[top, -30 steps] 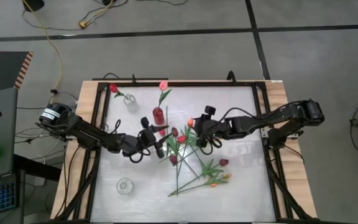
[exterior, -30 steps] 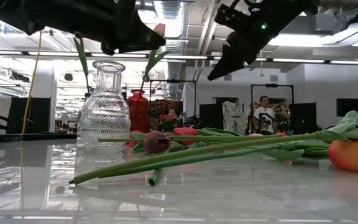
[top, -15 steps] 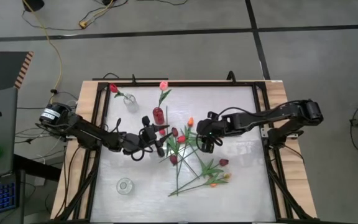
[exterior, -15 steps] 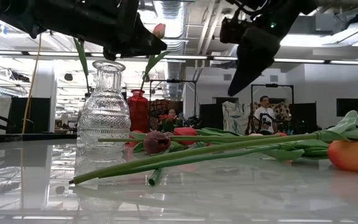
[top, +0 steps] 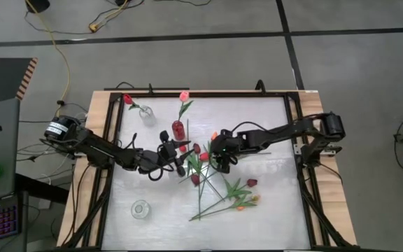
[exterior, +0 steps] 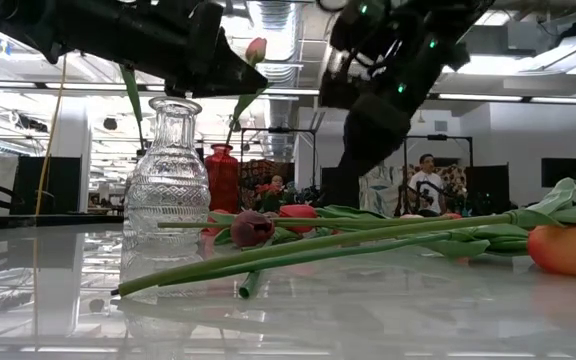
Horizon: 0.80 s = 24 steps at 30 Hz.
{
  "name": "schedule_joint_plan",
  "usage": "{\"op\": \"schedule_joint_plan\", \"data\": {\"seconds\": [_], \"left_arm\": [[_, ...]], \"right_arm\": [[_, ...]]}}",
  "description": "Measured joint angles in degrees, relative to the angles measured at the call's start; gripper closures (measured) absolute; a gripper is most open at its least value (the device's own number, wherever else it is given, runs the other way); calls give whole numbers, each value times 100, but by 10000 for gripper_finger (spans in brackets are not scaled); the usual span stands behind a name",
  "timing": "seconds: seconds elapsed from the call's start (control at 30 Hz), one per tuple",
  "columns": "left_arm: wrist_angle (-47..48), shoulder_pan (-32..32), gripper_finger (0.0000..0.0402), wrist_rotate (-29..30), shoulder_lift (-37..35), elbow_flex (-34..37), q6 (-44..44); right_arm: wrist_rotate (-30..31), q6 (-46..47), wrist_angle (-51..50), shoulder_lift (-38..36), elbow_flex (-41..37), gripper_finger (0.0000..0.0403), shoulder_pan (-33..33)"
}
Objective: Sort flowers into vase by color
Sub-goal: Put the red tulip into the top transparent vase
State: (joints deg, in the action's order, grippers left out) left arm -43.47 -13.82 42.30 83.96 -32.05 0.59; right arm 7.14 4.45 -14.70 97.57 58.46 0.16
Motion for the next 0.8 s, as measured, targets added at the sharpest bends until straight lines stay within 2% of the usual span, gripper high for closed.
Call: {"op": "schedule_joint_plan", "data": {"seconds": [0.43, 0.57, 0.8], "left_arm": [[76, 0, 255, -49, 0, 0, -90], [73, 0, 255, -50, 0, 0, -88], [73, 0, 255, -54, 0, 0, -88]], "right_arm": [[-20, 4, -10, 593, 0, 214, -118], [-42, 4, 0, 598, 0, 241, -144], [-76, 4, -24, 587, -2, 309, -185]]}}
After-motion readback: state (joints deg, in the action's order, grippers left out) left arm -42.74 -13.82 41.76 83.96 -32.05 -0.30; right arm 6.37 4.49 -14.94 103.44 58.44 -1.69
